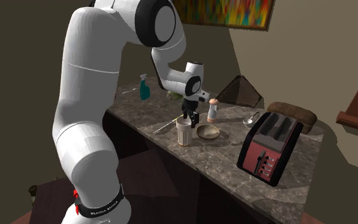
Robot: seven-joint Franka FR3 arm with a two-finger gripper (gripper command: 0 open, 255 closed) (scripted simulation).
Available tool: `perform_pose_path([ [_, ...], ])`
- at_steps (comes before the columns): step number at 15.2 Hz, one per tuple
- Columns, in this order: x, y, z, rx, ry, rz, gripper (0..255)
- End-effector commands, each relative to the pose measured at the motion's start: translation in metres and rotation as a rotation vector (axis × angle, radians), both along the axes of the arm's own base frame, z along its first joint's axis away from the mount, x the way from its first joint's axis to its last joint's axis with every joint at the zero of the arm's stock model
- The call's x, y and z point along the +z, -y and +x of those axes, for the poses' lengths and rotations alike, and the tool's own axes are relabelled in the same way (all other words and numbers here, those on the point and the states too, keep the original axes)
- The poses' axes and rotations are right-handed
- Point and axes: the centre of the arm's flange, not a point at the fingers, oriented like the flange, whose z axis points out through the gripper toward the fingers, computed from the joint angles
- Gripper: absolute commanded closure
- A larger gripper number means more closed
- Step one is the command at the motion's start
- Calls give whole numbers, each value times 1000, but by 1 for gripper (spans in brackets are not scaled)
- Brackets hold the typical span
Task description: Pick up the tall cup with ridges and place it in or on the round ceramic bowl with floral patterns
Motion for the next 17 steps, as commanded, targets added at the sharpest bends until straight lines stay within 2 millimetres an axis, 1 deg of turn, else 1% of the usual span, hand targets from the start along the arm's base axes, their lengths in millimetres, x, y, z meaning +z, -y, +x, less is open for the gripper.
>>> perform_pose_path([
  [1,-16,-16,11,-3,8,4,0],
  [3,-32,-32,23,-6,14,9,0],
  [10,-69,-34,22,-6,14,9,0],
  [11,-72,-35,22,-6,14,9,0],
  [17,-72,-35,22,-6,14,9,0],
])
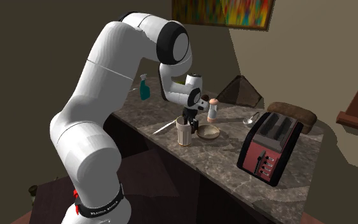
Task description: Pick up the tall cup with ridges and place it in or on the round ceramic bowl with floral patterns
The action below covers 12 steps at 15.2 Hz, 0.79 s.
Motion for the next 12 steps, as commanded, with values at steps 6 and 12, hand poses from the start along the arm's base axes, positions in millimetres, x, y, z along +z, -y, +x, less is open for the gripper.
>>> perform_pose_path([
  [6,0,0,0,0,0,0,255],
  [12,0,0,0,0,0,0,255],
])
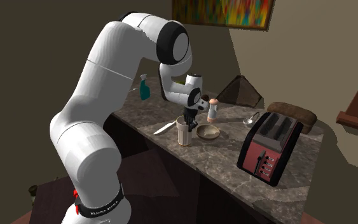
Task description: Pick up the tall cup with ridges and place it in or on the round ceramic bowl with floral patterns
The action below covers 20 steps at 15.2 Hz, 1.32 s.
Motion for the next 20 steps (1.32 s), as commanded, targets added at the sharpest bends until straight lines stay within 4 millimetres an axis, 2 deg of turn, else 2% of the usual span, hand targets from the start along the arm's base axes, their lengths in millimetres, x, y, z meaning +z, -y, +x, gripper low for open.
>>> perform_pose_path([
  [1,5,0,0,0,-1,0,255],
  [20,105,0,0,0,-1,0,255],
])
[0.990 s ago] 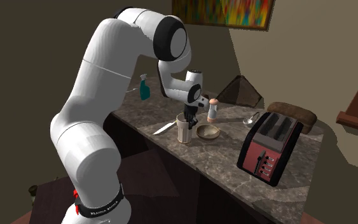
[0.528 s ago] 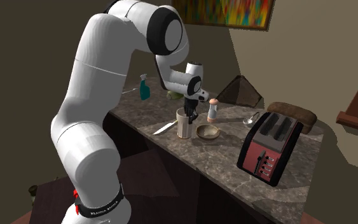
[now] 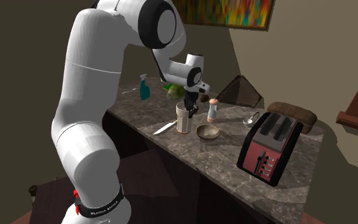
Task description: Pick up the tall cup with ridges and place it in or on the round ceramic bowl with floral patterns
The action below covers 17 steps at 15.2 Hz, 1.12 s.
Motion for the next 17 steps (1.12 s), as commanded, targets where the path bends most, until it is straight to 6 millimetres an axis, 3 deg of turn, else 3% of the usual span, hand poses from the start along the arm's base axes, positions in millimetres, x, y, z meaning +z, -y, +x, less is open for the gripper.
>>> perform_pose_path([
  [1,11,1,0,0,1,0,255],
  [3,21,1,0,0,1,0,255],
  [17,81,17,171,0,1,0,255],
])
